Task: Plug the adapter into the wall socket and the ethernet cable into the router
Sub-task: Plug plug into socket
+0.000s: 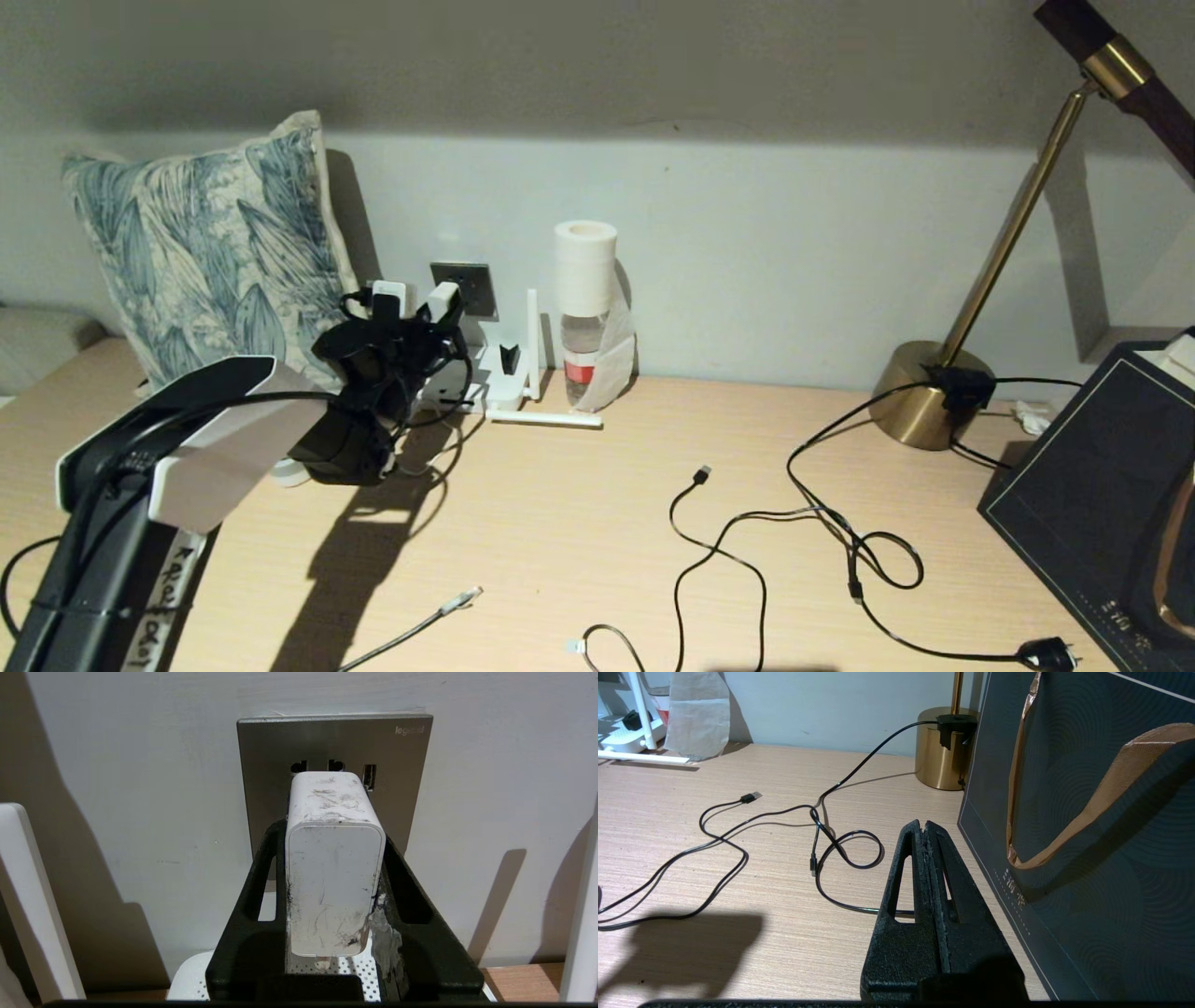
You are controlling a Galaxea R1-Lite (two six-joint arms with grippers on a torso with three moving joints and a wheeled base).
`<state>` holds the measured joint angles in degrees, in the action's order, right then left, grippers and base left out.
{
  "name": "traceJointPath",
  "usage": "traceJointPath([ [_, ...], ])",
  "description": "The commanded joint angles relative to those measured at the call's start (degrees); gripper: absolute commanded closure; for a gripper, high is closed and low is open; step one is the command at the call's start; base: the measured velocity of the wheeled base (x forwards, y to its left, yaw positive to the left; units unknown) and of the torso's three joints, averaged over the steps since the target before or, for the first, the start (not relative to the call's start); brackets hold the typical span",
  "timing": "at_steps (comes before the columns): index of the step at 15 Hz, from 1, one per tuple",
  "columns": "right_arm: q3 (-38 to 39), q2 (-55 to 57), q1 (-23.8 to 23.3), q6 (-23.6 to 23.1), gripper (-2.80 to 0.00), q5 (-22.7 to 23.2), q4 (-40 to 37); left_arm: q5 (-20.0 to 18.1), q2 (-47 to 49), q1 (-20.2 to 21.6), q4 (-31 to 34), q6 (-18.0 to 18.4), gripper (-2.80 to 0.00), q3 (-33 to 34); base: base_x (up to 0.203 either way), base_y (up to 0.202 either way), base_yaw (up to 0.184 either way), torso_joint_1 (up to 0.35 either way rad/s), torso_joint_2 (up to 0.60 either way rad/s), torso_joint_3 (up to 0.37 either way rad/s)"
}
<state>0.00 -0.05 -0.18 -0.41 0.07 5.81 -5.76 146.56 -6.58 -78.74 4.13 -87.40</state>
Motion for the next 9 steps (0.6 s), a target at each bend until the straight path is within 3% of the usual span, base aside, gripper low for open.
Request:
traceJointPath([
  [1,2.0,0.0,0.0,0.0,0.0,0.0,0.1,0.0,0.7,0.0,-0.2,0.0,0.0,-1.6,0.0,0.0,0.0,0.0,0.0,0.0],
  [9,2.0,0.0,0.0,0.0,0.0,0.0,0.1,0.0,1.2,0.0,1.9,0.0,0.0,-4.0,0.0,0.0,0.0,0.0,0.0,0.0],
])
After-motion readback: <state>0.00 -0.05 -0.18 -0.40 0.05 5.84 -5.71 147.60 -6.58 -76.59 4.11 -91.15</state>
